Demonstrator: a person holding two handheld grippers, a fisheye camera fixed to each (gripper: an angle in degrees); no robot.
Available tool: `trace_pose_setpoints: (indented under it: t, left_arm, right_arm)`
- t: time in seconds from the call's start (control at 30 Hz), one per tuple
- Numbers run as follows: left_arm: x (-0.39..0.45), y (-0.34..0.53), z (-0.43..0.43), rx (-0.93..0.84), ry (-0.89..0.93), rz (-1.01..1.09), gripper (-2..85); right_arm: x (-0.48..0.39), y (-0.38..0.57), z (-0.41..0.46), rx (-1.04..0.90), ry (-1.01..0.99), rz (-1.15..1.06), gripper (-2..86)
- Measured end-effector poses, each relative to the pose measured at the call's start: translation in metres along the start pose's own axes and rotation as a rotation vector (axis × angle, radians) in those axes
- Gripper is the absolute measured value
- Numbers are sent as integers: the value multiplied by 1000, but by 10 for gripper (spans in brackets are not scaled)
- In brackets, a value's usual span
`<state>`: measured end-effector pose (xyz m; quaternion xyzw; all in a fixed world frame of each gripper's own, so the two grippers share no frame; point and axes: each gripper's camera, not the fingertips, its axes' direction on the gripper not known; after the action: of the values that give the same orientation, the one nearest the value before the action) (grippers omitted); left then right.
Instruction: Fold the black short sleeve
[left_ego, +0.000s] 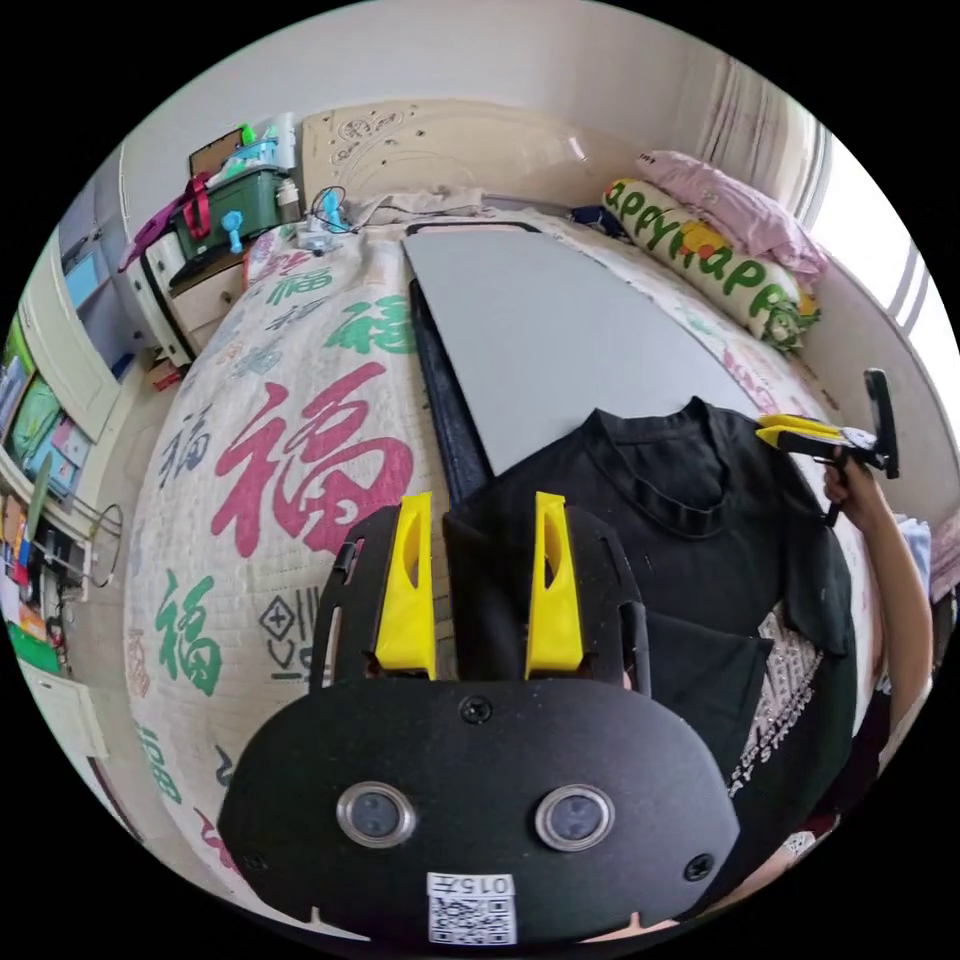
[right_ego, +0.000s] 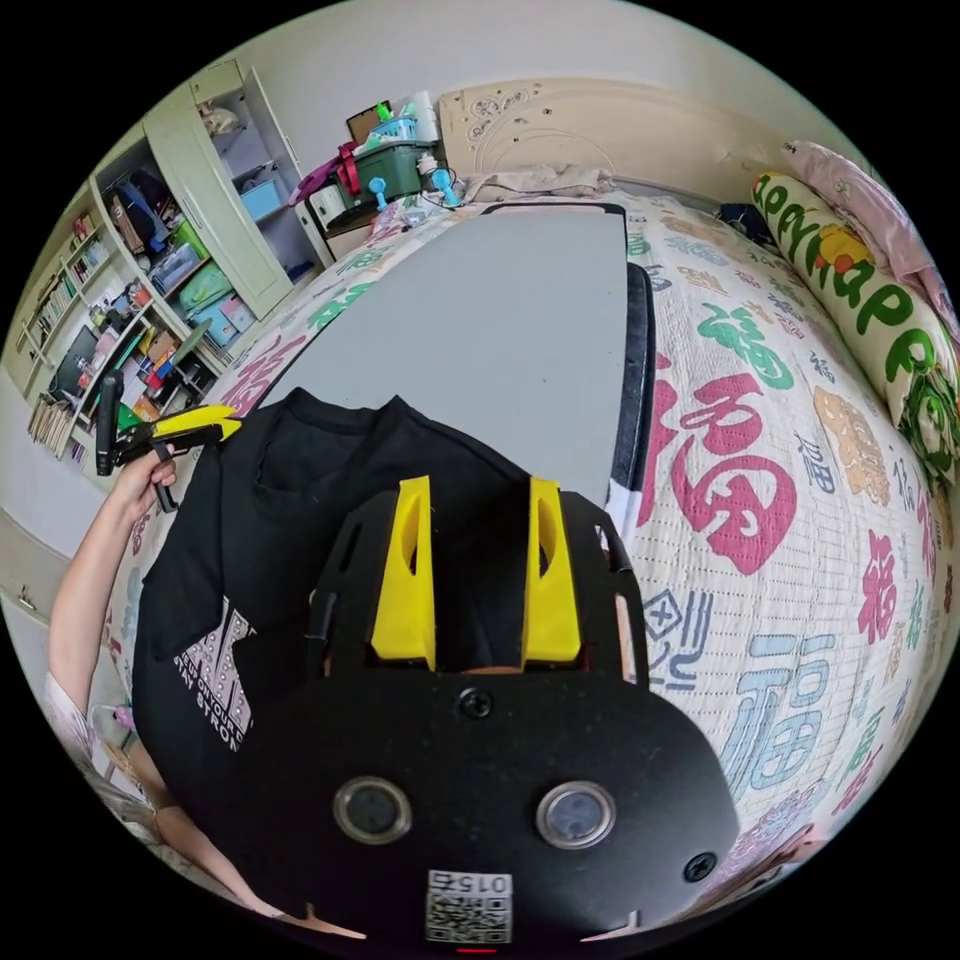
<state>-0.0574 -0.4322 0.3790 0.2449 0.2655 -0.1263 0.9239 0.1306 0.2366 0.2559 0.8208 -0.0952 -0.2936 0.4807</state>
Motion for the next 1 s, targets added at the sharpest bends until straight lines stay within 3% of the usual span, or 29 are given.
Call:
trace_pose_setpoints:
  t: [0.2, 0.3, 0.47, 0.73, 0.87, 1.0]
  left_arm:
    - [-1, -11, -6, -2, 98, 3, 86]
    - [16, -19, -25, 33, 46, 46, 30]
    - [42, -34, -75, 114, 45, 77, 13]
    - [62, -3, -251, 394, 186, 170, 7]
    - [81, 78, -356, 488, 363, 328, 7]
    - [105, 183, -415, 478, 482, 408, 7]
  right_arm:
    - [-65, 14, -2, -21, 16, -48, 84]
    - [-94, 24, -7, -38, 38, -71, 38]
    - [-135, 50, -44, 25, 79, -84, -2]
    - [-200, 154, -246, 231, -27, -92, -7]
    - [-235, 250, -365, 287, -101, -142, -5]
    - [-289, 401, -480, 224, -106, -355, -3]
